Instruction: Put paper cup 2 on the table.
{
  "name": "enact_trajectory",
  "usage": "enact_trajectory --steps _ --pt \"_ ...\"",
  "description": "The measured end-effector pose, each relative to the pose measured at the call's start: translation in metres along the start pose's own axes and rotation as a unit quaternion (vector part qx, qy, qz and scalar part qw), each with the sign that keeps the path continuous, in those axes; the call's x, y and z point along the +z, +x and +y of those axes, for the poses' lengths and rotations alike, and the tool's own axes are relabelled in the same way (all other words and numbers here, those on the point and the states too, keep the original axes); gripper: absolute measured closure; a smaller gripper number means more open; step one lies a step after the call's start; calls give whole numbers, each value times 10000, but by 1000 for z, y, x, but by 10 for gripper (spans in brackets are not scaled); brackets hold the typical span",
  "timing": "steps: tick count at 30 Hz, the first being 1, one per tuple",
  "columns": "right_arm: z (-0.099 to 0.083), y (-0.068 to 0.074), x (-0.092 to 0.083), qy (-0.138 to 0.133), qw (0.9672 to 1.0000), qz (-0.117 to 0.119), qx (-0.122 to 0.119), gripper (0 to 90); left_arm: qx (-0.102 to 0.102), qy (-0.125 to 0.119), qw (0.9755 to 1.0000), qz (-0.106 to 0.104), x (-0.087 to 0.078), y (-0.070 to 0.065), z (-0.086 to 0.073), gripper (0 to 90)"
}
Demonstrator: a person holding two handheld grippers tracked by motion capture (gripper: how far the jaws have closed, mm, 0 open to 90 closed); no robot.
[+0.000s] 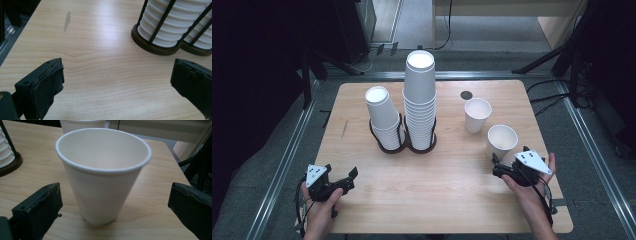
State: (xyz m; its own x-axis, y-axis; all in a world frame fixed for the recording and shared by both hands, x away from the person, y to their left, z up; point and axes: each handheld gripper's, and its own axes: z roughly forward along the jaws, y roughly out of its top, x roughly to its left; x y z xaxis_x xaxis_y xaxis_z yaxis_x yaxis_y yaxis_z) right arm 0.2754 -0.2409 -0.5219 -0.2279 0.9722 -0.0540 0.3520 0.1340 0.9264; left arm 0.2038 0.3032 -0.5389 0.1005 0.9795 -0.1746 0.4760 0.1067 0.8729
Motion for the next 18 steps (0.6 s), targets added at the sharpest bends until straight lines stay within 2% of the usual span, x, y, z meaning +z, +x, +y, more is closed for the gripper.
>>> enact_trajectory --steps 7,12,18 --pt "-8 -23 -22 -106 9998 -42 156 0 81 39 9999 56 -8 2 -4 0" --pt "-12 -34 -31 -178 9996 -97 196 0 55 5 9997 238 -12 8 -4 0" --pt "-18 -46 -43 -261 9992 -169 239 0 150 106 9994 298 -19 14 -12 0"
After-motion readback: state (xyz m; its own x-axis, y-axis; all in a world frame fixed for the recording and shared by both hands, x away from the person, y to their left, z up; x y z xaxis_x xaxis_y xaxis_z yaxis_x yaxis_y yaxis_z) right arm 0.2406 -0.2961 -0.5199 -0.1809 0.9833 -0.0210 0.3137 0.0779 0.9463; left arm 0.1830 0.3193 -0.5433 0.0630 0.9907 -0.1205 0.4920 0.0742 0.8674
